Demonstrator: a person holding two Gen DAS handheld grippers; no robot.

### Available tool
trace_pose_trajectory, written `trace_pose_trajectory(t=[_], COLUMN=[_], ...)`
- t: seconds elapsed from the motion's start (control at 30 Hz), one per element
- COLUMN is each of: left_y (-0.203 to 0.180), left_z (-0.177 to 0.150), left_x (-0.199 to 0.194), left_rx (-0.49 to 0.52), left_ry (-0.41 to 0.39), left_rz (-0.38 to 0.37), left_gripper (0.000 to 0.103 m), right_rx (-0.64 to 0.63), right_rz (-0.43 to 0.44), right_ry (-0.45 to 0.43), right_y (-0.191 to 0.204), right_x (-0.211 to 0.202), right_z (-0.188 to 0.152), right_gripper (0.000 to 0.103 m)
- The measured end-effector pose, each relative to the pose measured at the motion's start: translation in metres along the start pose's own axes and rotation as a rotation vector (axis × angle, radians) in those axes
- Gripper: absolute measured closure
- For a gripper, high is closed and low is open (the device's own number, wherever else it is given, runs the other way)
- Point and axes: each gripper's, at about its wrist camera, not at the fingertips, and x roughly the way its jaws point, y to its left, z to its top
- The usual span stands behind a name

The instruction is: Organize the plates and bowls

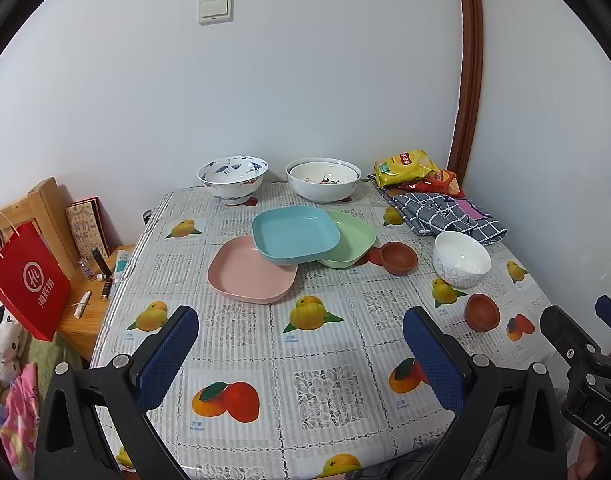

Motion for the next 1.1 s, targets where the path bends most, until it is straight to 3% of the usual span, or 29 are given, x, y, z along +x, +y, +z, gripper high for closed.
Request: trace_pose_trajectory(t=[1.1], left_y=[0.004], left_z=[0.001], left_x=[-0.0036], left_rx=[-0.007], left_ry=[-0.011], left_rz=[-0.001], left_gripper=[0.0], right_rx=[-0.014], right_rz=[0.009], right_ry=[-0.011], right_y=[0.0036], right_x=[-0.0024], right_z=[-0.0049], right_gripper=[0.0])
